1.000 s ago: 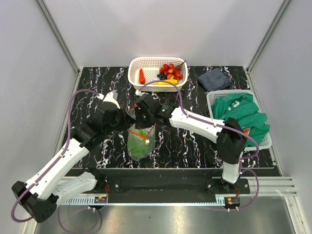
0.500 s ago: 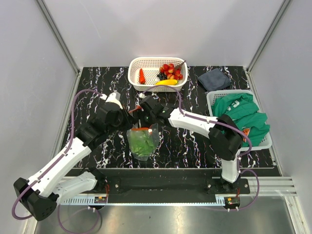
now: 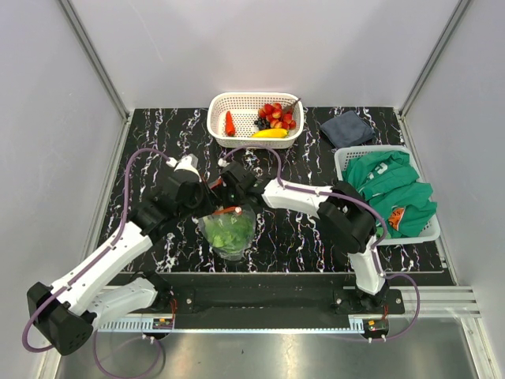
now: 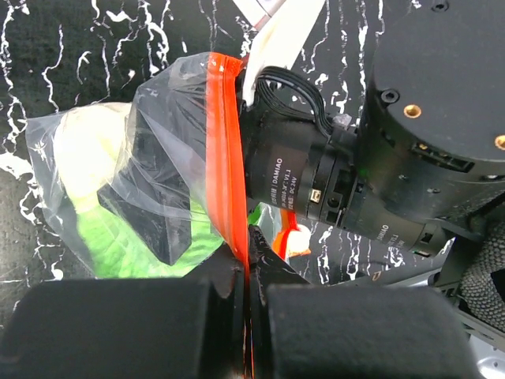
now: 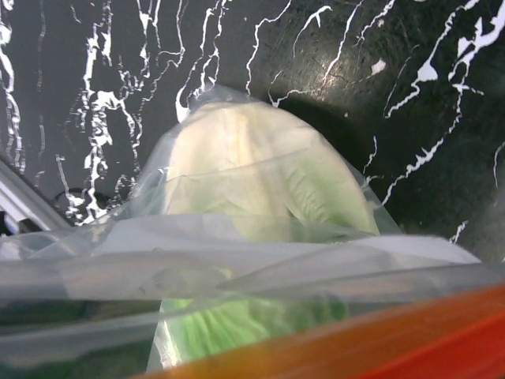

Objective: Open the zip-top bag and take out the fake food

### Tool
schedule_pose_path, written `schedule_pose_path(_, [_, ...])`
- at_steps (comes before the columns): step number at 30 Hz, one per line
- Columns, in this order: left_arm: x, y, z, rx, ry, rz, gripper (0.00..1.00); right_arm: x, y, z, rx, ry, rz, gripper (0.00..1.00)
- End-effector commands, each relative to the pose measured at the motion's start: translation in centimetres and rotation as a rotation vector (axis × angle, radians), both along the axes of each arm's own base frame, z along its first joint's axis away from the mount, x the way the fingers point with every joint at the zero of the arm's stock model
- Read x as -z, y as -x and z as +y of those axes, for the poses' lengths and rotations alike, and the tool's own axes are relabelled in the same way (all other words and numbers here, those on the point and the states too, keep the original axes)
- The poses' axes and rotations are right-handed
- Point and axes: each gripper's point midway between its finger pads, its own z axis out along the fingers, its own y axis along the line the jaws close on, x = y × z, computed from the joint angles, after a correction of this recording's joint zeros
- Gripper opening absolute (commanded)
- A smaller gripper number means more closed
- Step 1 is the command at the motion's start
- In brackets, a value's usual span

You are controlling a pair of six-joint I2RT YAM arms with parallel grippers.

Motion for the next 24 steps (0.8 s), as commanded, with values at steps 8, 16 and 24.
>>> schedule_pose_path(8, [-3.8,0.1,-0.1,0.029,0.055,-0.139,0.02,6.4,0.3,-2.6,0.009,0.161,0.03,0.74])
schedule_pose_path(16, [-5.7,0.7,1.5,0.016,0.04,-0.219,0.58,2.0,-0.8,-2.0,-0.019,0.004,-0.047,0.24])
schedule_pose_path(24, [-6.5,1.4,3.9,-0.036,-0.004,-0.251,0.76,-2.8,-1.8,-3.1,-0.006,-0.081,-0.108,0.18])
